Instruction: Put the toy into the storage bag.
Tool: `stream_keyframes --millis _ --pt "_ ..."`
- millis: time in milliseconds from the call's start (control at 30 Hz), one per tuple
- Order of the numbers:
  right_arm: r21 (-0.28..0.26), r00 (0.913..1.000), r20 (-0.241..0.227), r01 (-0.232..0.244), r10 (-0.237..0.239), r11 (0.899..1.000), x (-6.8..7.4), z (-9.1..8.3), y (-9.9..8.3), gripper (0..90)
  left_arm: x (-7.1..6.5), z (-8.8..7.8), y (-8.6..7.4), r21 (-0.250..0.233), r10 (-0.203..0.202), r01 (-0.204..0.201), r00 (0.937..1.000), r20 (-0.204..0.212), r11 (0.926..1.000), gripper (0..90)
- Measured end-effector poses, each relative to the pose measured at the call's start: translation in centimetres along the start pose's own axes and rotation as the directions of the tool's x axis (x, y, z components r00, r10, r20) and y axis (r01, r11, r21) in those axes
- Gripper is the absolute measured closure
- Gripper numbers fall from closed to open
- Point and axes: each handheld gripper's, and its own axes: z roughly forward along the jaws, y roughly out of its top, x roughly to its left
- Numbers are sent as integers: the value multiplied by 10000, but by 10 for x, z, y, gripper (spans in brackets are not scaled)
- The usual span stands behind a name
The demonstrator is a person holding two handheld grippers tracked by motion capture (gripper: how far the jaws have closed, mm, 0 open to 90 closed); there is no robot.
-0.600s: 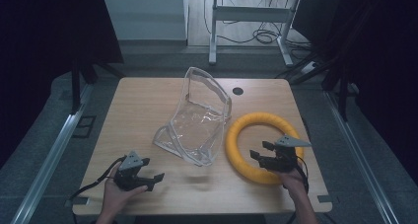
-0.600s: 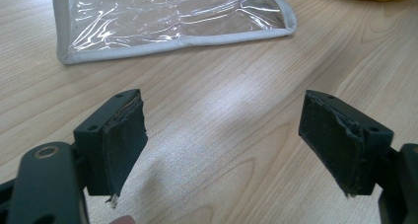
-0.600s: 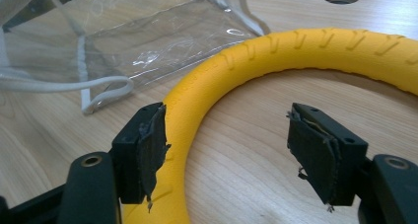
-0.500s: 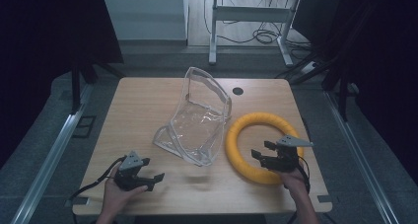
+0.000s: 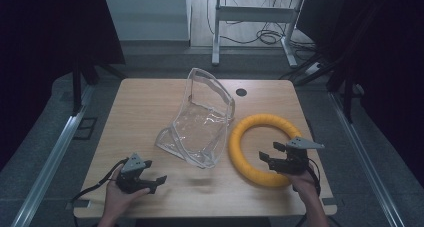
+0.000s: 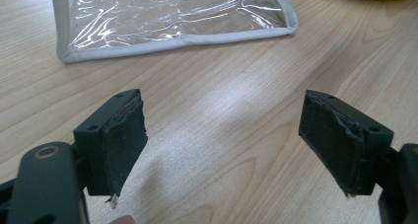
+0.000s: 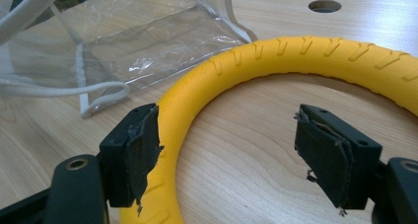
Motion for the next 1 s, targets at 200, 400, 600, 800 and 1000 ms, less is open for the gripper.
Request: stream_keyframes --millis 200,400,600,800,1000 --pt "484 9998 -99 154 -149 9987 -2 -2 5 257 0 -1 0 -64 -34 34 10000 47 10000 179" --pt "1078 9986 -317 449 -418 9932 -2 -3 15 259 0 -1 0 -52 -52 53 10000 73 10000 179" --pt "1900 9914 -877 1127 -975 9753 4 -2 33 267 -1 1 0 11 -71 71 9999 100 10000 179" --pt "3054 9718 -1396 2251 -1903 9252 20 4 44 292 0 2 0 21 -48 48 9999 103 10000 179" --pt "4160 9433 -1935 3278 -2697 8482 41 16 49 310 -1 3 0 49 -60 59 9999 148 10000 179"
